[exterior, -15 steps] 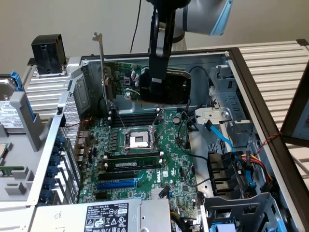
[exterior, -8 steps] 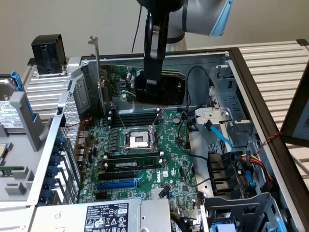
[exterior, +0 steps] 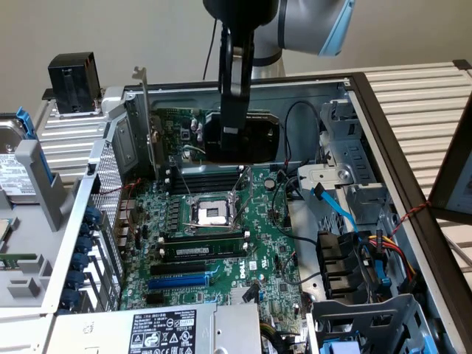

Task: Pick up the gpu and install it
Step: 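Insert the gpu into the slot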

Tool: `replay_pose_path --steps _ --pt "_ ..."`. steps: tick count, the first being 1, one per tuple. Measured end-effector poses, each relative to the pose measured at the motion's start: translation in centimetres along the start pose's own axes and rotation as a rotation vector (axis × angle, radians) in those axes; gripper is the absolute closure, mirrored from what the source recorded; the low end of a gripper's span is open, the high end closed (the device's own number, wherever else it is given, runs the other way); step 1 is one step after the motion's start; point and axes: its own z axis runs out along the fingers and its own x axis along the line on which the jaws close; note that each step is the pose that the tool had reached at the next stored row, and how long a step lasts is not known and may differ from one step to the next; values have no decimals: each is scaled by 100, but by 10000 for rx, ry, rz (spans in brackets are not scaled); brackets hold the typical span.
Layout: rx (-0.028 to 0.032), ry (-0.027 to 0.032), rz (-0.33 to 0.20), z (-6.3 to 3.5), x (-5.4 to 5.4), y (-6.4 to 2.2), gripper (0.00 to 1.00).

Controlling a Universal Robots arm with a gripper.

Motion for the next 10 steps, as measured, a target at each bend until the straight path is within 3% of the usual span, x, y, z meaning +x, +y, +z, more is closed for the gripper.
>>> replay_pose_path --steps 5,8,10 --pt "40 214 -10 26 -72 87 73" --pt "124 308 -6 51 -119 132 73" --pt "198 330 -5 70 -152 166 73"
